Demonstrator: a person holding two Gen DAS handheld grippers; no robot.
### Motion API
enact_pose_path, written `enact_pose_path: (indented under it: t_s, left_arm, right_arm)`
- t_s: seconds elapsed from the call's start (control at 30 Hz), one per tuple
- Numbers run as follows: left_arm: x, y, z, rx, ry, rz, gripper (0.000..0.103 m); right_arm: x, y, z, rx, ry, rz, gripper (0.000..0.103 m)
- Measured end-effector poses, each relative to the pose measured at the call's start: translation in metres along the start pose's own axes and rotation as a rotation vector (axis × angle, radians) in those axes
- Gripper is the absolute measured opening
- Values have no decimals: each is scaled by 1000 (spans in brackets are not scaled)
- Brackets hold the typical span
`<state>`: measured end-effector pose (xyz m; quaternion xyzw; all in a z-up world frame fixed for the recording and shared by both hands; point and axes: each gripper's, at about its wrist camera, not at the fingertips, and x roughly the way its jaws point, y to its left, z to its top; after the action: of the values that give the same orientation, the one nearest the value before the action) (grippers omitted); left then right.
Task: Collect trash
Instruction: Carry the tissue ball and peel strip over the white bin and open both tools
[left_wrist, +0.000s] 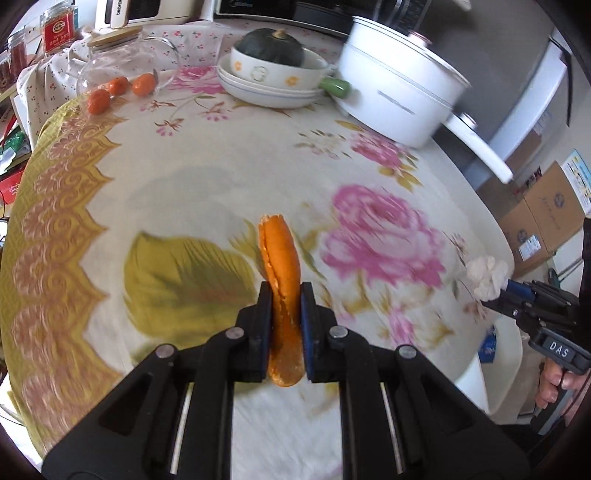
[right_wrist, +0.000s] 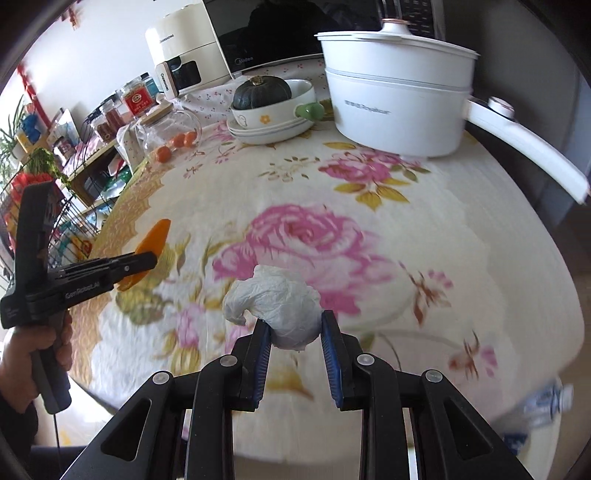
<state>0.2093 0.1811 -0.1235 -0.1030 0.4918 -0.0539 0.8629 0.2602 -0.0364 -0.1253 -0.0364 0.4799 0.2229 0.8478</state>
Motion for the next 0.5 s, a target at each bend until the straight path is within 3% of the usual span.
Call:
enact_pose_path:
  t_s: [0.27, 0.5]
  left_arm:
    - [-24, -42, -34, 5, 13, -55, 15]
    - [-29, -88, -47, 30, 27, -151, 15]
  right_arm:
    - [-49, -20, -51, 61, 7, -30, 28]
    - [-75, -58, -83, 147, 39, -72, 28]
